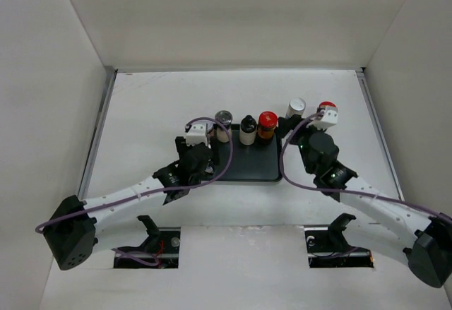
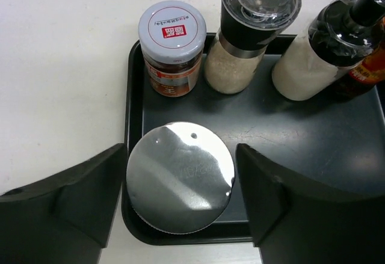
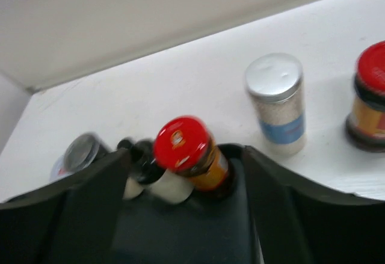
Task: Organize the condiment bottles
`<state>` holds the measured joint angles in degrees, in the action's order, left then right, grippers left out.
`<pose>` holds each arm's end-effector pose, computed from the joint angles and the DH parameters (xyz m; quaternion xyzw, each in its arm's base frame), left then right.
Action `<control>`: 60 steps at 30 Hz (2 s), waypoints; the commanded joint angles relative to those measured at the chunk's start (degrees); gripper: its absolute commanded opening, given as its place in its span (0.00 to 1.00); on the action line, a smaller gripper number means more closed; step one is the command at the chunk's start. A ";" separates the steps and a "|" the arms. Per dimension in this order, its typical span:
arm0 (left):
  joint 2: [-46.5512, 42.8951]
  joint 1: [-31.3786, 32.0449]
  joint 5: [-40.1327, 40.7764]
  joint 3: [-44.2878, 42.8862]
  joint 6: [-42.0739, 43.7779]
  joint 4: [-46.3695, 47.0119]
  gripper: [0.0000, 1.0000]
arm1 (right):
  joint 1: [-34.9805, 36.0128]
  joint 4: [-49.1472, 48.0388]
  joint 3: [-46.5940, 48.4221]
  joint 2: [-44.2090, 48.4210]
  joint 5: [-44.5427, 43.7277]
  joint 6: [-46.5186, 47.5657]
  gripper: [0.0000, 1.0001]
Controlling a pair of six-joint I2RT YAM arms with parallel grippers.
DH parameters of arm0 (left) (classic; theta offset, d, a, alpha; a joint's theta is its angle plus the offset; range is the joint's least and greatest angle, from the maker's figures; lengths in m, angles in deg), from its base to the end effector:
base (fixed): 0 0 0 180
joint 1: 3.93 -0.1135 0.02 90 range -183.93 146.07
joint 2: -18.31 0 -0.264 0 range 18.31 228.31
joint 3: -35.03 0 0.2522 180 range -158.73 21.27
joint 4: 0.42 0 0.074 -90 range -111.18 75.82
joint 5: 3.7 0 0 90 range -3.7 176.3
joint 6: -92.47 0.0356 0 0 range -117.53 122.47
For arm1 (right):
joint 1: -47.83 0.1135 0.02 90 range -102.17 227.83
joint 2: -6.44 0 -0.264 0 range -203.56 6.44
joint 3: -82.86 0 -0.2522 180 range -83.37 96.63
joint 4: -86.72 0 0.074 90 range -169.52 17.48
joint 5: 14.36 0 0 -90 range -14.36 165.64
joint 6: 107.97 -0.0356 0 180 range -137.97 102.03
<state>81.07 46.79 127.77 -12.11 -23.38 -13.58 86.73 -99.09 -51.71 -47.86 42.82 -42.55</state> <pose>0.1640 -0.1633 0.2318 -0.0027 0.8248 -0.0559 0.5626 0.1825 0.1224 0.2835 0.1061 0.7150 0.1728 0.6691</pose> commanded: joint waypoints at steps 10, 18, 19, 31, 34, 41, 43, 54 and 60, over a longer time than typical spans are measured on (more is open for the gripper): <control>-11.60 0.13 0.89 2.45 3.78 8.71 1.00 | -17.93 9.99 20.62 -22.15 5.21 4.89 0.99; -20.57 -4.18 -0.95 7.72 4.75 18.90 1.00 | -20.22 11.66 26.96 -31.91 10.67 4.89 0.98; -20.84 -4.62 -1.30 8.24 4.75 19.26 1.00 | -20.22 11.58 27.22 -32.61 10.84 4.89 0.98; -19.69 -7.34 -2.19 8.78 4.31 19.53 1.00 | -17.60 5.35 26.71 -27.99 0.85 8.04 0.45; -20.31 -10.32 -2.19 9.04 4.05 21.10 1.00 | -12.68 1.83 24.42 -18.60 -5.13 13.39 0.46; -20.22 -15.60 -0.26 10.36 2.47 24.80 1.00 | 3.48 0.06 19.85 -2.23 -6.56 18.16 0.46; -20.83 -16.75 1.24 10.88 1.94 24.80 1.00 | 9.28 0.06 18.01 -0.02 -5.51 17.81 0.46; -21.89 -18.95 2.12 15.10 -2.54 24.36 1.00 | 18.28 -1.95 12.90 -14.24 4.16 7.27 0.46; -22.77 -17.98 2.21 15.98 -2.89 22.78 1.00 | 19.24 -7.49 10.09 -20.22 3.99 6.39 0.46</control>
<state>59.24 28.19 129.43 2.90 -25.08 7.91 104.80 -95.14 -42.47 -68.89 46.69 -34.14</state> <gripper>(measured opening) 0.997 0.689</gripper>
